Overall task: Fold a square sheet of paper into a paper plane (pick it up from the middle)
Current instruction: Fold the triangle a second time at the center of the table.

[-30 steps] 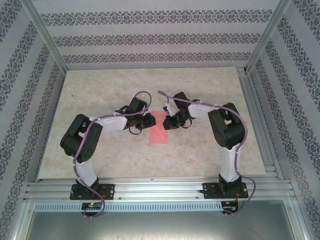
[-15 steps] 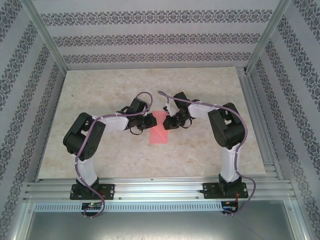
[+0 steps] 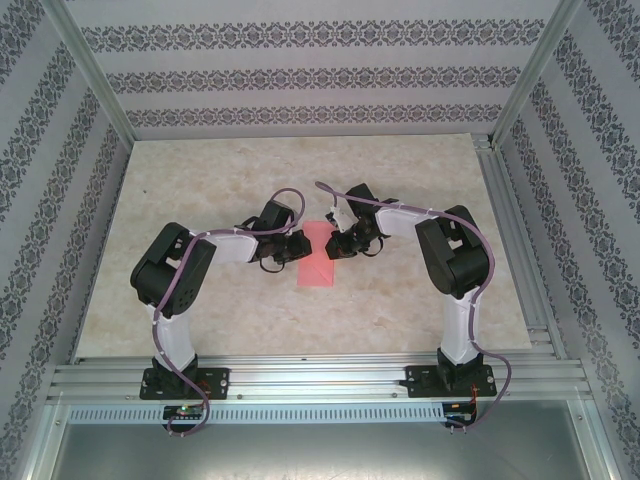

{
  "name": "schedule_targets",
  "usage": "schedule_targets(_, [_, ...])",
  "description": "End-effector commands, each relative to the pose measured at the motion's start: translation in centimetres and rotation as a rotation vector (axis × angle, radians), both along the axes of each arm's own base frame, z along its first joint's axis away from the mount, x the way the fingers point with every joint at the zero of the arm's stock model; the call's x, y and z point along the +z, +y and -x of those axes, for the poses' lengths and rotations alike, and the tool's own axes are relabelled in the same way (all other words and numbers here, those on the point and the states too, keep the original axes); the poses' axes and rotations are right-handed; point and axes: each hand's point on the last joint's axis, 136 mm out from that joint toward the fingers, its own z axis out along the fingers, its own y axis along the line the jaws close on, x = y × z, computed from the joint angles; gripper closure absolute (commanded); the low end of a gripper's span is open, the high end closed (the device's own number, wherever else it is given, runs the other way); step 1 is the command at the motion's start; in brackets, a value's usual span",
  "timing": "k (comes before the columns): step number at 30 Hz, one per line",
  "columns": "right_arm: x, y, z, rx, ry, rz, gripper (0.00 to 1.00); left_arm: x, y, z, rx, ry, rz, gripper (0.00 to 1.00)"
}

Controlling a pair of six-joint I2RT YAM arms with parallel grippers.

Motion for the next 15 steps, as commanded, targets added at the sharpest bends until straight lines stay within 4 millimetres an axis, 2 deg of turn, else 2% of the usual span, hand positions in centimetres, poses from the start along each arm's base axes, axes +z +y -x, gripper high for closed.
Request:
schedule_targets(1, [-2.9,-0.7,0.6,-0.007,0.012,0.1,0.88,-0.3,0.2,0.1,-0.009,0.006,-0.036,0.86])
schedule_targets(3, [-1.5,-0.5,0.2,-0.021,-0.013,0.08,0.87,-1.2,0.4,0.5,-0.006,0.031,-0.043,0.86])
schedule_targets(5, [0.8,-0.8,-0.7,-0.068,-0.067,0.067,0.77,-2.1,0.6,0.9,0.0,0.047,-0.038,0.86])
schedule_targets(8, [3.2,-1.4,-0.9,-0.117,-0.106,0.022,0.73,-2.5,0.6,1.3,-0.002,0.058,-0.035,0.86])
schedule_targets(11, [3.9,-2.1,0.2,-0.155,-0.107,0.02,0.69,-2.3,0.7,1.2,-0.001,0.053,-0.037,0.86])
schedule_targets(15, [4.9,-1.5,2.1,-0.198,-0.114,-0.055,0.71,-2.3,0.6,1.2,-0.008,0.052,-0.034,0.86])
